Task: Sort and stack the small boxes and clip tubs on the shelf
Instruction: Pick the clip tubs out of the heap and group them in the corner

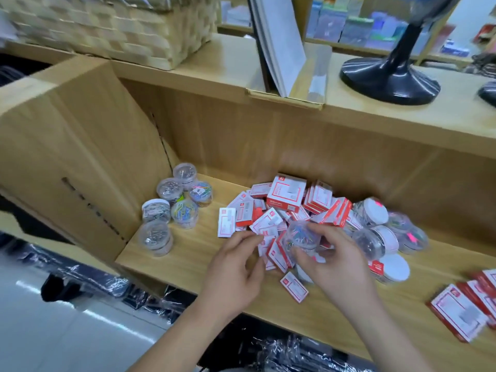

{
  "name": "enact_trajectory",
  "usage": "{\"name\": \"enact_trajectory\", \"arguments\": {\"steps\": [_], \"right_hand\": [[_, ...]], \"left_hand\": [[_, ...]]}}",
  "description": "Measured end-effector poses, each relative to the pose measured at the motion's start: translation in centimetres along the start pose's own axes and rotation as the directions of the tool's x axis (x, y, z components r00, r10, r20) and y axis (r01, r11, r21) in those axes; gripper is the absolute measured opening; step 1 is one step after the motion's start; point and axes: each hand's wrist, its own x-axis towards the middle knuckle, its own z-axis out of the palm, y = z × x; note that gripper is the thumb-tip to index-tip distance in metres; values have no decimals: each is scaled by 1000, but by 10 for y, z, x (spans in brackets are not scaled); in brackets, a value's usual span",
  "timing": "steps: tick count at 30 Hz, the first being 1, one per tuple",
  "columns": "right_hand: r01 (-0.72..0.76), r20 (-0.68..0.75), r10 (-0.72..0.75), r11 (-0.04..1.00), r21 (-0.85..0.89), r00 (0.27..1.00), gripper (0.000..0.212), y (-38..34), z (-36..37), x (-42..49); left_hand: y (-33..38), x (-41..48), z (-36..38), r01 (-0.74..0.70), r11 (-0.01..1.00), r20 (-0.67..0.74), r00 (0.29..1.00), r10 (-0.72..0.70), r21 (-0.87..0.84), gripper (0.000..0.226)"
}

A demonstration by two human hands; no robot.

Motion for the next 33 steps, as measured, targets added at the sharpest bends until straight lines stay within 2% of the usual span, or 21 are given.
{"name": "enact_trajectory", "arguments": {"steps": [4, 7, 9, 11, 18, 22, 25, 28, 33], "right_hand": [[79, 127, -87, 994, 70, 988, 46, -33, 30, 20], [143, 232, -162, 985, 98, 959, 46, -58, 73, 38], [185, 287, -202, 979, 85, 936, 46, -74, 106, 52], [188, 331, -202, 979, 73, 922, 48, -87, 137, 67], [213, 330, -200, 977, -4, 923, 50, -104, 205, 110], [215, 340, -209, 976, 21, 917, 55, -107, 199, 112], [246, 275, -258, 966, 77, 926, 43, -110, 171, 97], [168, 310, -189, 981, 91, 932, 28, -106, 138, 77], [-79, 364, 11, 982, 174, 931, 4, -82, 64, 37]], "left_hand": [[-12, -12, -34, 75, 997, -161, 984, -78, -25, 31], [-33, -26, -63, 233, 972, -299, 930, -213, 31, 31], [-47, -37, -81, 323, 945, -339, 895, -291, 42, 32], [-61, -46, -96, 354, 933, -351, 883, -312, 62, 33], [-75, -40, -115, 382, 924, -302, 885, -354, 37, 53], [-77, -45, -118, 347, 936, -335, 890, -311, 55, 44], [-78, -42, -114, 334, 942, -349, 888, -300, 40, 39], [-65, -28, -99, 280, 960, -278, 922, -270, -6, 36], [-37, -16, -52, 156, 984, -51, 986, -161, -85, 33]]}}
